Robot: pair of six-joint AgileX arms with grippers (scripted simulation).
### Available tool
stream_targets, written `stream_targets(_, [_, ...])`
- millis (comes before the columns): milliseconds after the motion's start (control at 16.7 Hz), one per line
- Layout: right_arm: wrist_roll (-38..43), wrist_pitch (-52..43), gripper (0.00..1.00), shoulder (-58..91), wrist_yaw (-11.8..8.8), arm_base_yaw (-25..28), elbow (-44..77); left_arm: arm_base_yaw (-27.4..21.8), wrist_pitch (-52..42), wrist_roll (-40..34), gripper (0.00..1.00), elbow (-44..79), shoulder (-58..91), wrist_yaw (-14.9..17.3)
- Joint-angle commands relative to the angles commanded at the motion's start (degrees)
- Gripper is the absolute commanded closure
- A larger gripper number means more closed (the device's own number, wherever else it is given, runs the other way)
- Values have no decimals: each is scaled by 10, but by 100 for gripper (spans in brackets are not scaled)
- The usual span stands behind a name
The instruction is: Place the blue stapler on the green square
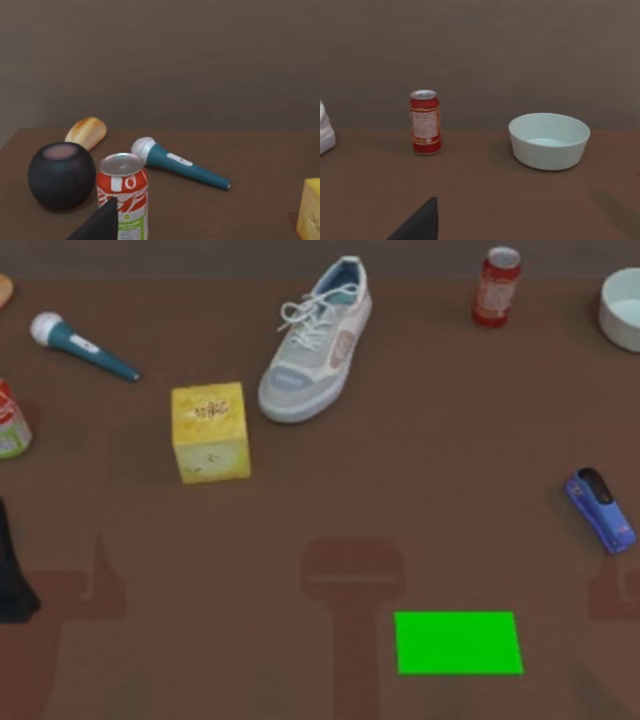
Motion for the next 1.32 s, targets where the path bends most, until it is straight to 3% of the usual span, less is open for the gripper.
stream_targets(240, [-2,-14,0,18,-1,2,18,0,0,0,0,0,0,0])
stream_targets(480, [-15,-90,0,126,-2,11,124,0,0,0,0,0,0,0])
stream_targets(1320, [-101,-558,0,916,0,64,738,0,0,0,0,0,0,0])
